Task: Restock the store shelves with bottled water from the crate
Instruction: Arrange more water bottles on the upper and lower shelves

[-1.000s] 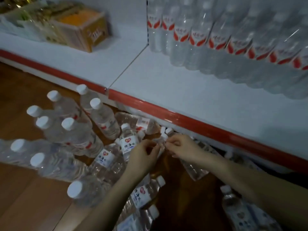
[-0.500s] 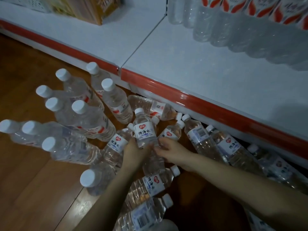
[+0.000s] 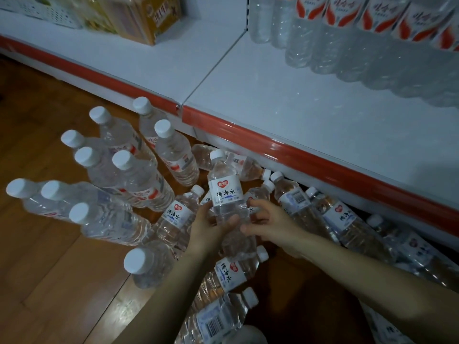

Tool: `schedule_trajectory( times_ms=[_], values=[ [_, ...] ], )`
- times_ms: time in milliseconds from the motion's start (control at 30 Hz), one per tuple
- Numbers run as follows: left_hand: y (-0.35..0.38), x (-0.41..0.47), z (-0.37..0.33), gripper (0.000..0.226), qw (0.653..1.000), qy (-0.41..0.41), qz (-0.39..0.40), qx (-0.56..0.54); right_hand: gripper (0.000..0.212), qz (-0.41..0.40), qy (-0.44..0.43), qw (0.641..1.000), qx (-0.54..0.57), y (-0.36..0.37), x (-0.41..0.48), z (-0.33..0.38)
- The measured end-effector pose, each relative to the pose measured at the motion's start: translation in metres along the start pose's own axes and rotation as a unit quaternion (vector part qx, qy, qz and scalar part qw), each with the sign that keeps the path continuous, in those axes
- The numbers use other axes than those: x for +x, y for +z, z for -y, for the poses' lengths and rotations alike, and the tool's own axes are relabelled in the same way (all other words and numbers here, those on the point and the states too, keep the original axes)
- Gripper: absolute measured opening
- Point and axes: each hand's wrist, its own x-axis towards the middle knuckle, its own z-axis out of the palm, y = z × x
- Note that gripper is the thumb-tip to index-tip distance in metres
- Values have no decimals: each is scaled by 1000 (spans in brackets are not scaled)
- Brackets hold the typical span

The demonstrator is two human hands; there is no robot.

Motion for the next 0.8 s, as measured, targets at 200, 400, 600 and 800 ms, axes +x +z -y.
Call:
schedule_trajectory(
  times_ms=[200,400,600,800],
  values=[
    [5,-11,-21,67,994,51,67,-72,54,-10,-13,999,40,-23,-3,29],
    [9,-22,-44,63,985,153,72,-35,27,-2,-119,993,-14,-26,-20,71],
    [21,-48,-88,70,966,238,100,-2,56,-67,-202,973,-93,-29,-46,125],
    [34,-89,-151,59,938,323,122,27,44,-142,-285,941,-116,-37,-96,187]
  ],
)
